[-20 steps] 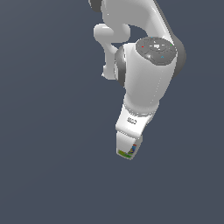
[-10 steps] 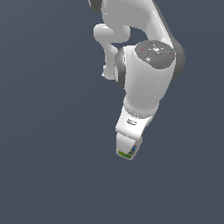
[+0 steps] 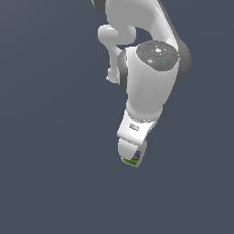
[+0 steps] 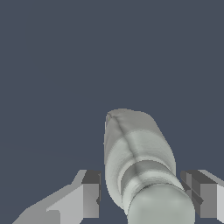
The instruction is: Pick up the object and move it to a goal position.
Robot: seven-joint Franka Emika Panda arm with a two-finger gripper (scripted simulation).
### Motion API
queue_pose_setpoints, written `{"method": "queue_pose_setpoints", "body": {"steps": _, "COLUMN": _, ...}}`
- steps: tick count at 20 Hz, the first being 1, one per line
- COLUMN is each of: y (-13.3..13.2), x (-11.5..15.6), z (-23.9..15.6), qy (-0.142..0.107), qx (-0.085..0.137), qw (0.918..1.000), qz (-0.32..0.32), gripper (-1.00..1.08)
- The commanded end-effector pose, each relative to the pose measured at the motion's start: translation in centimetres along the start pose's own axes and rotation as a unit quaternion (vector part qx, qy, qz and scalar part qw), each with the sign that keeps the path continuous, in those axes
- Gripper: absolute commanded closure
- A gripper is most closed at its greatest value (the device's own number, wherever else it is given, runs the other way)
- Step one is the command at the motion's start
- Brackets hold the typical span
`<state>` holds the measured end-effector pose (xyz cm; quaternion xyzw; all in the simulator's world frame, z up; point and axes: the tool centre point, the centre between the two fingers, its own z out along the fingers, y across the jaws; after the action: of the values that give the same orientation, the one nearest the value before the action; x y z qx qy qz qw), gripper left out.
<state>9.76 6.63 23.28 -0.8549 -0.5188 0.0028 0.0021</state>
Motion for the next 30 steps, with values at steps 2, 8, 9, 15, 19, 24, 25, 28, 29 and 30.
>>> {"method": "queue_pose_setpoints", "body": {"steps": 2, "y": 1.0, "x": -1.7, "z": -1.5, "qy": 0.002, "qx": -0.004, "qw": 1.0000, "qz": 0.001, "gripper": 1.08}}
{"method": "queue_pose_setpoints", "body": {"steps": 8, "y": 3.3, "x": -6.5, "z": -4.9, "qy": 0.002, "qx": -0.003, "qw": 1.0000, "qz": 0.001, "gripper": 1.08}}
{"method": "queue_pose_setpoints", "body": {"steps": 9, "y": 3.7, "x": -7.3, "z": -5.4, "qy": 0.002, "qx": -0.003, "qw": 1.0000, "qz": 0.001, "gripper": 1.08}}
{"method": "queue_pose_setpoints", "body": {"steps": 15, "y": 6.2, "x": -12.4, "z": -9.0, "qy": 0.002, "qx": -0.003, "qw": 1.0000, "qz": 0.001, "gripper": 1.08}}
{"method": "queue_pose_setpoints", "body": {"steps": 19, "y": 7.9, "x": -15.5, "z": -11.1, "qy": 0.002, "qx": -0.003, "qw": 1.0000, "qz": 0.001, "gripper": 1.08}}
{"method": "queue_pose_setpoints", "body": {"steps": 24, "y": 9.7, "x": -18.8, "z": -13.5, "qy": 0.001, "qx": -0.003, "qw": 1.0000, "qz": 0.001, "gripper": 1.08}}
{"method": "queue_pose_setpoints", "body": {"steps": 25, "y": 10.0, "x": -19.3, "z": -13.9, "qy": 0.001, "qx": -0.003, "qw": 1.0000, "qz": 0.001, "gripper": 1.08}}
{"method": "queue_pose_setpoints", "body": {"steps": 28, "y": 10.8, "x": -20.7, "z": -14.8, "qy": 0.001, "qx": -0.003, "qw": 1.0000, "qz": 0.001, "gripper": 1.08}}
{"method": "queue_pose_setpoints", "body": {"steps": 29, "y": 11.0, "x": -21.1, "z": -15.1, "qy": 0.001, "qx": -0.003, "qw": 1.0000, "qz": 0.001, "gripper": 1.08}}
{"method": "queue_pose_setpoints", "body": {"steps": 30, "y": 11.2, "x": -21.4, "z": -15.3, "qy": 0.001, "qx": -0.003, "qw": 1.0000, "qz": 0.001, "gripper": 1.08}}
